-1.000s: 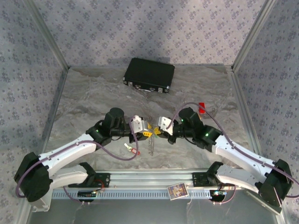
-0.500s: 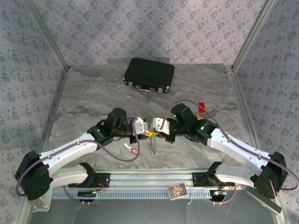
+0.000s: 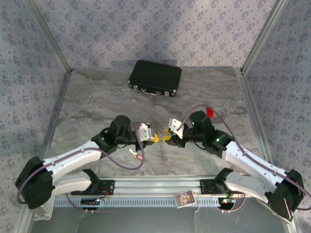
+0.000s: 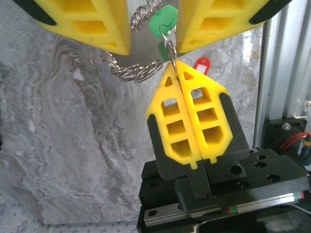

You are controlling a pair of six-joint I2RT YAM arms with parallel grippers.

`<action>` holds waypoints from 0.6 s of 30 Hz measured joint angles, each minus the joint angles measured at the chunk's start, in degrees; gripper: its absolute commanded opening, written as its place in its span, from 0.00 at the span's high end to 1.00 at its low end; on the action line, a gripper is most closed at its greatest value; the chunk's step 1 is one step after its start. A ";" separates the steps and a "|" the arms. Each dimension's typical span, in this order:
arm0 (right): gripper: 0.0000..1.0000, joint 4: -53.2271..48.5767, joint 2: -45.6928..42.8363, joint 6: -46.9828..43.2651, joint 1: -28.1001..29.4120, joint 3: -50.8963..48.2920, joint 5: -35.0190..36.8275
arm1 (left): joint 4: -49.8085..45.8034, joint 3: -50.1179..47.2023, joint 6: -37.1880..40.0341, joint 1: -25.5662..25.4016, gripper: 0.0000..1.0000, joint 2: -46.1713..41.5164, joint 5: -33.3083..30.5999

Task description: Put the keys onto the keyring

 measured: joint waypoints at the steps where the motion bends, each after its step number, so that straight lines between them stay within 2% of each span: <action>1: 0.70 0.50 0.00 0.63 0.00 -0.28 -0.33 | 0.63 -0.31 -0.28 0.00 1.00 -0.02 0.26; 11: 0.73 2.12 1.70 1.90 0.00 -0.37 -2.27 | 3.67 -0.50 -1.51 0.00 1.00 -0.02 0.92; 14: 0.80 2.21 2.29 1.88 0.00 -0.37 -2.32 | 3.91 -0.50 -1.84 0.00 1.00 -0.02 1.01; 18: 0.97 2.40 2.60 1.53 0.02 -0.37 -3.17 | 4.57 -0.50 -2.16 0.02 1.00 -0.02 1.03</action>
